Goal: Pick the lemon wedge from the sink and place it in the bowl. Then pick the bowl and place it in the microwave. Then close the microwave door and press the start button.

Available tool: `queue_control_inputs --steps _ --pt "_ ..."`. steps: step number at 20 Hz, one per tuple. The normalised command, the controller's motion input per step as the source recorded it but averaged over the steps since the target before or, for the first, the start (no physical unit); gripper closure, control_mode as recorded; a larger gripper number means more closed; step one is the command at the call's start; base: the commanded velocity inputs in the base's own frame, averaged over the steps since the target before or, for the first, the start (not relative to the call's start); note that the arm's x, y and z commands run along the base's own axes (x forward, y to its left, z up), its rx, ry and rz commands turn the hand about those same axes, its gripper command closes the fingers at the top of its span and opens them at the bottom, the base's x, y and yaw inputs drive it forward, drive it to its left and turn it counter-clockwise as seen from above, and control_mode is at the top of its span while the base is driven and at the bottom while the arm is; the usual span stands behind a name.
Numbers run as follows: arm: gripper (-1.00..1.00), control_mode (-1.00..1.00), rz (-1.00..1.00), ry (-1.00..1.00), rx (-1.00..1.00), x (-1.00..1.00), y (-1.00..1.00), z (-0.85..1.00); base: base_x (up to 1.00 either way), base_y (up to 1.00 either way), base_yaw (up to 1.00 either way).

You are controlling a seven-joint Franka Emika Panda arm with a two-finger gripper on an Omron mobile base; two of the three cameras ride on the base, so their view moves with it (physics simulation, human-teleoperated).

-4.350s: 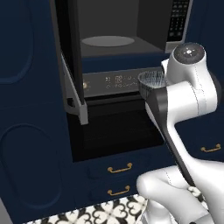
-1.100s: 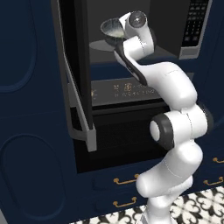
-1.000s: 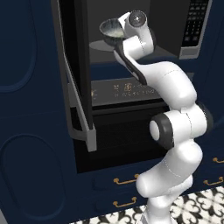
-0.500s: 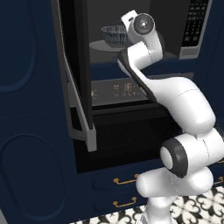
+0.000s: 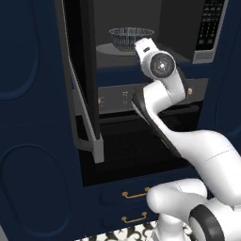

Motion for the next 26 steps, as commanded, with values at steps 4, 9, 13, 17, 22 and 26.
queue_control_inputs --steps 4,9,13,17,22,26 --pt "-1.0 -1.0 0.0 0.0 0.05 -1.0 0.5 -0.71 0.0 0.0 0.0" --pt "-1.0 -1.0 -0.06 0.0 0.01 -1.0 0.69 -0.94 0.0 0.0 0.0" --pt "-1.0 -1.0 -0.03 0.0 0.04 -0.94 0.44 -0.91 0.0 0.0 0.0" --pt "-1.0 -1.0 0.0 -0.08 0.0 -0.04 0.76 -0.71 0.0 0.0 0.0" --pt "-1.0 -1.0 0.0 -0.2 -0.03 -0.01 0.92 -0.56 0.0 0.0 0.0" --pt "-1.0 -1.0 -0.05 -0.29 -0.08 -0.05 1.0 -0.03 0.0 0.0 0.0"
